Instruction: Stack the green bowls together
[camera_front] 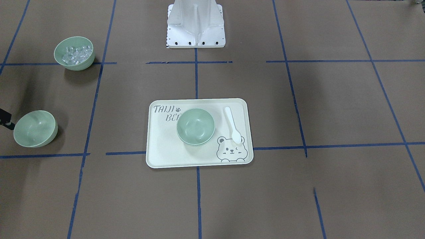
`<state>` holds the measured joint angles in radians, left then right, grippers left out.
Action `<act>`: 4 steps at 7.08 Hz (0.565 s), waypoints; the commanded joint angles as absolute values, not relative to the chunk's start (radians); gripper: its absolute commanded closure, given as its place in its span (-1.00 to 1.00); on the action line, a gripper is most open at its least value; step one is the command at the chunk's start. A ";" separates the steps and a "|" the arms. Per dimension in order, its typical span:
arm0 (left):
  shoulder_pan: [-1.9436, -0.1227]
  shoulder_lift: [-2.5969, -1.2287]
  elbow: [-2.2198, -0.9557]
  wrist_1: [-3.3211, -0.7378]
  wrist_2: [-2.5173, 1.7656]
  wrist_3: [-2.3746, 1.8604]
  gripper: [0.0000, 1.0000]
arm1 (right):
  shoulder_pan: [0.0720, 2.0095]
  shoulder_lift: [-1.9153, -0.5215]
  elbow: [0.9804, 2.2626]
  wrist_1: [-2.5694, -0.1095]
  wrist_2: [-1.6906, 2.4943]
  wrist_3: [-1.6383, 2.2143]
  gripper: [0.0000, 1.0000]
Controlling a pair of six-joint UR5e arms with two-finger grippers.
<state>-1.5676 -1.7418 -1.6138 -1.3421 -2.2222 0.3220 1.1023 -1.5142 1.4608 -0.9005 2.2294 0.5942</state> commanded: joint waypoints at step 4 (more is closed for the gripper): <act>-1.568 -1.740 -1.617 -1.339 -2.264 0.318 -1.00 | 1.080 -1.542 1.511 -0.856 2.244 0.624 1.00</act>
